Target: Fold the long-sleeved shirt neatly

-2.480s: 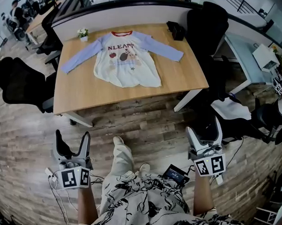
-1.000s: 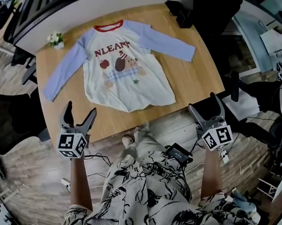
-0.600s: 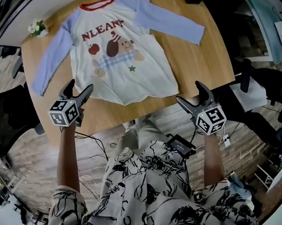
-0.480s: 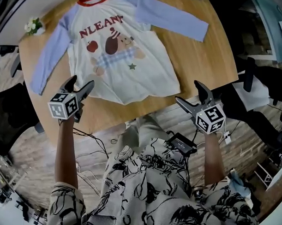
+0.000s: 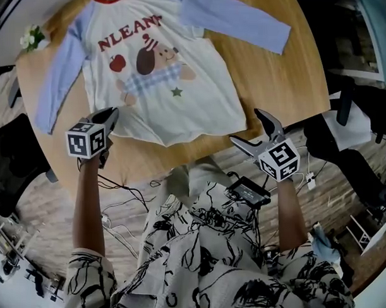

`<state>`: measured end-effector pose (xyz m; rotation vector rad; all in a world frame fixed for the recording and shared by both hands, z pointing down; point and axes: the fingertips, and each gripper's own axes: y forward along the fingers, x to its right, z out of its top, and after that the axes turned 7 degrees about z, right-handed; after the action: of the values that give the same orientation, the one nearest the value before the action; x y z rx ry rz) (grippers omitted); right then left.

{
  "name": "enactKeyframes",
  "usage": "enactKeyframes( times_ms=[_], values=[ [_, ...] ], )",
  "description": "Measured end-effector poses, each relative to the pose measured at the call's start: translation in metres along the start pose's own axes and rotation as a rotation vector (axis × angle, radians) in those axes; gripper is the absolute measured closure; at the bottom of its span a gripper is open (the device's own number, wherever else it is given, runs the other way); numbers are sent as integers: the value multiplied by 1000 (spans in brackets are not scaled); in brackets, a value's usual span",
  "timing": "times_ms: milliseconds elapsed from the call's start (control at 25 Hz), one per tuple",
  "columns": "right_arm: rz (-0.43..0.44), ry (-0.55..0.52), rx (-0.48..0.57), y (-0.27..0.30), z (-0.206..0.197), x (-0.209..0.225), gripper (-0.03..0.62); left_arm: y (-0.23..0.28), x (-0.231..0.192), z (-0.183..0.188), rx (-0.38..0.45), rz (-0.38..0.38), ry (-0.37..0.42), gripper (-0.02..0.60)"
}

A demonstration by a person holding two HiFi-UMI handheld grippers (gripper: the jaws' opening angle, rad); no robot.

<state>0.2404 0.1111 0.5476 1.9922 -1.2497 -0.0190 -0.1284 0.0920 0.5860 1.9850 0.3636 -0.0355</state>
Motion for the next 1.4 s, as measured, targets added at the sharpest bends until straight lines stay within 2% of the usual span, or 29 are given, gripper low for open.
enactKeyframes(
  times_ms=[200,320,440,600,800,960,1160,1280,1400],
  values=[
    [-6,-2,-18,6,2,2,164,-22,9,1,61,-23,50,553],
    [-28,-5,-29,7,1,6,164,-49,20,-5,133,-57,72,553],
    [-43,-25,-45,10,-2,8,164,-81,29,-25,219,-82,107,552],
    [-54,-64,-84,12,-7,3,164,-112,39,-68,307,-84,214,551],
    [-46,-118,-129,16,-10,-6,169,-110,34,-120,287,-37,332,549],
    [-34,-161,-150,19,-17,-14,215,-101,28,-145,289,-42,347,549],
    [-89,-187,-216,15,-37,-4,272,-93,26,-155,295,-36,366,552],
    [-131,-159,-249,13,-49,6,307,-88,27,-155,290,-31,394,554],
    [-161,-116,-239,13,-51,12,424,-84,27,-160,276,-29,412,555]
  ],
)
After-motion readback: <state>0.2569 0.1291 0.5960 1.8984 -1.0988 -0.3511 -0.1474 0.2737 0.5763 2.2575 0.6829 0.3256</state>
